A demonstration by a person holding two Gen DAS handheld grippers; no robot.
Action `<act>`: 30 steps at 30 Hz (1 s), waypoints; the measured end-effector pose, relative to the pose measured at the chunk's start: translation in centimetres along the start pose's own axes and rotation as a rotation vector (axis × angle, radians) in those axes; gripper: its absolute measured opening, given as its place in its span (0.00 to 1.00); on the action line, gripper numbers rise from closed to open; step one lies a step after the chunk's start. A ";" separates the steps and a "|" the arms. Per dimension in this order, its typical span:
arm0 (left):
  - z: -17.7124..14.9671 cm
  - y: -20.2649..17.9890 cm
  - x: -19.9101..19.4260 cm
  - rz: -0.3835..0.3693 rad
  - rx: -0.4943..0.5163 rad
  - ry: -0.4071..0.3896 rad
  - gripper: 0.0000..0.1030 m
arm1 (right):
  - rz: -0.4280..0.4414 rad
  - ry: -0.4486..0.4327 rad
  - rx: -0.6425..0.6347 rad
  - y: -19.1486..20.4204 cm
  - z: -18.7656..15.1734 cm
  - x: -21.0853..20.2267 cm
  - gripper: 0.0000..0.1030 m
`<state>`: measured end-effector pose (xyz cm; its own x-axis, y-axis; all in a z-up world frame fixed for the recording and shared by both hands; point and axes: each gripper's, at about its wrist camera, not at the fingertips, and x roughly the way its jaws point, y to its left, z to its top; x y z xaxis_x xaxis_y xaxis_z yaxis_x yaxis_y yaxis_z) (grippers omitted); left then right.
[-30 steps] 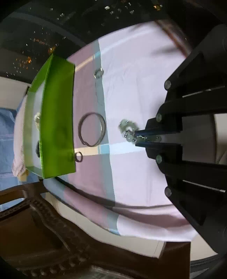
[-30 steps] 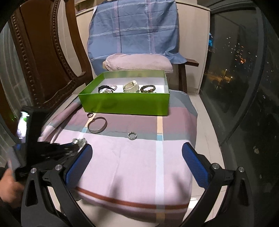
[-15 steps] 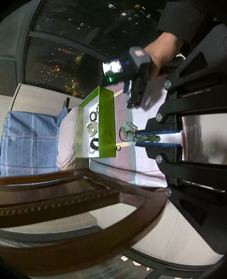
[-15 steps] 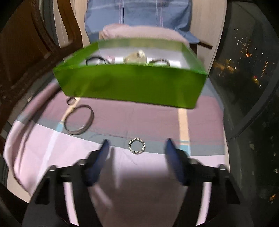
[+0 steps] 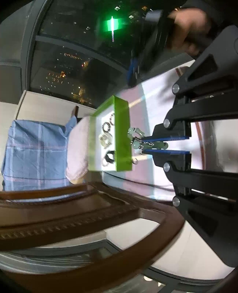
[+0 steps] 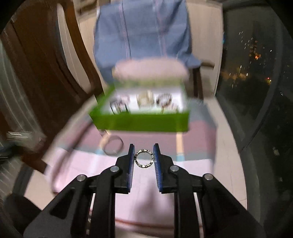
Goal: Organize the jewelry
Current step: 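Grasp the jade brooch with the left gripper while the right grasps the stone-set silver ring, then lift the jade brooch with the left gripper while the right lifts the stone-set ring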
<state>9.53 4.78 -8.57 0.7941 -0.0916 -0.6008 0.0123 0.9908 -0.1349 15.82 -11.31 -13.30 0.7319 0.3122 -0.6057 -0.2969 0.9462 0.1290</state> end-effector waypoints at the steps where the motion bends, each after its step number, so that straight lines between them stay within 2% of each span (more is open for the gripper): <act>1: 0.4 -0.4 -0.2 -0.002 0.007 -0.011 0.08 | -0.003 -0.029 0.001 0.0 0.3 -1.7 0.20; 3: 1.2 -1.5 -0.9 -0.013 0.016 -0.032 0.08 | -0.017 -0.115 0.002 0.1 0.8 -6.6 0.20; 5: 1.6 -2.4 -1.3 -0.019 0.025 -0.046 0.08 | -0.025 -0.160 0.009 -0.1 1.0 -9.5 0.20; 9: 1.4 -3.9 -2.0 -0.024 0.026 -0.047 0.08 | -0.028 -0.196 0.014 -0.3 0.2 -12.6 0.20; 15: 0.5 -4.6 -2.5 -0.012 0.024 -0.031 0.08 | -0.027 -0.166 0.014 -0.5 -1.4 -12.8 0.20; 30: -0.2 -5.4 -3.7 -0.001 0.033 -0.023 0.08 | -0.018 -0.175 0.012 -0.1 -1.7 -13.9 0.20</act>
<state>6.39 -0.29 -5.75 0.8081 -0.0911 -0.5820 0.0331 0.9934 -0.1096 4.67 -15.90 -6.26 0.8328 0.3040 -0.4626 -0.2757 0.9525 0.1296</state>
